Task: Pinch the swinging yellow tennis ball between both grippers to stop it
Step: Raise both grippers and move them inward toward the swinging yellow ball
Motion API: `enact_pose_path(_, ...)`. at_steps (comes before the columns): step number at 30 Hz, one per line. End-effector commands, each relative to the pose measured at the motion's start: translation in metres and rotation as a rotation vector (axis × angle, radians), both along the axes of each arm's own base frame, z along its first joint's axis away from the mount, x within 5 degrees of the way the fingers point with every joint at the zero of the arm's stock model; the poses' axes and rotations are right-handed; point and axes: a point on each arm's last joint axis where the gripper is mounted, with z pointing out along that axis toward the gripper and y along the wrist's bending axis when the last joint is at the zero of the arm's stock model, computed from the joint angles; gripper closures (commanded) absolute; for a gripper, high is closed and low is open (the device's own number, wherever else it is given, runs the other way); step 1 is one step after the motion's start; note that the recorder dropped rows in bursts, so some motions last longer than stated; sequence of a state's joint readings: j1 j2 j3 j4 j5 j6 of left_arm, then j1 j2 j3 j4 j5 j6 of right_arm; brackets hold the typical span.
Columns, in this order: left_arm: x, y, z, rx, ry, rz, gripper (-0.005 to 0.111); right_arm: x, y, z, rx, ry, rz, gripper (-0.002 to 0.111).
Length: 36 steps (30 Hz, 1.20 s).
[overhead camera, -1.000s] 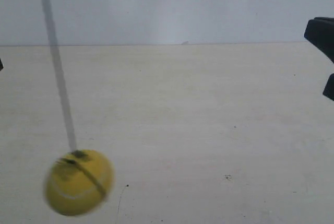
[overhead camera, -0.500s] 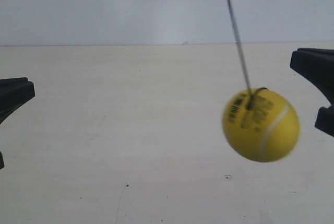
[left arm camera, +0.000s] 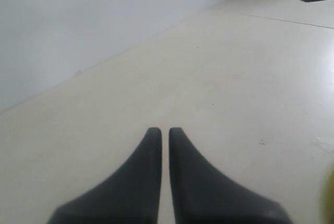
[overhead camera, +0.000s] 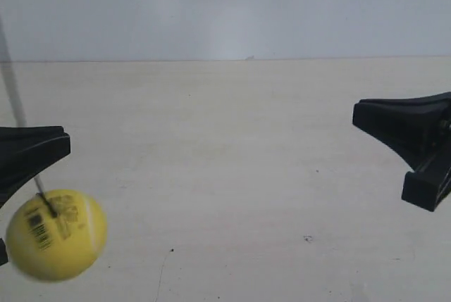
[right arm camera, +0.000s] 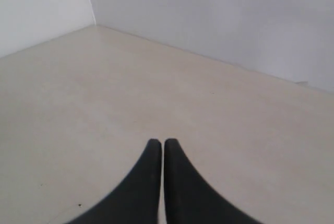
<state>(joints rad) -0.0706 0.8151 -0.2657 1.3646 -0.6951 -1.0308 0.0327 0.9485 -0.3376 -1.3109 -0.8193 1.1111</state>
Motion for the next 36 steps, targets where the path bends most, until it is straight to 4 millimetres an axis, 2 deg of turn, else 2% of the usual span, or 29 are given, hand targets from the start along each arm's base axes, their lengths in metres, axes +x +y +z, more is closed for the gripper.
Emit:
enact_pose_path(1,0.003,-0.003,-0.002,-0.007,0.032,-0.029,0.102,0.003,0.008,-0.009,0.020,0.012,0.126,0.108)
enact_pose_path(11,0.007,-0.006,-0.008,-0.002,0.060,-0.072,0.102,0.003,0.010,-0.010,0.035,0.013,0.163,0.108)
enact_pose_path(26,0.001,-0.014,-0.004,-0.056,0.020,-0.196,0.102,0.000,0.012,-0.007,0.059,-0.010,0.207,0.108)
enact_pose_path(36,0.006,-0.017,-0.011,-0.058,0.042,-0.250,0.102,-0.001,0.013,-0.006,0.045,-0.050,0.226,0.108)
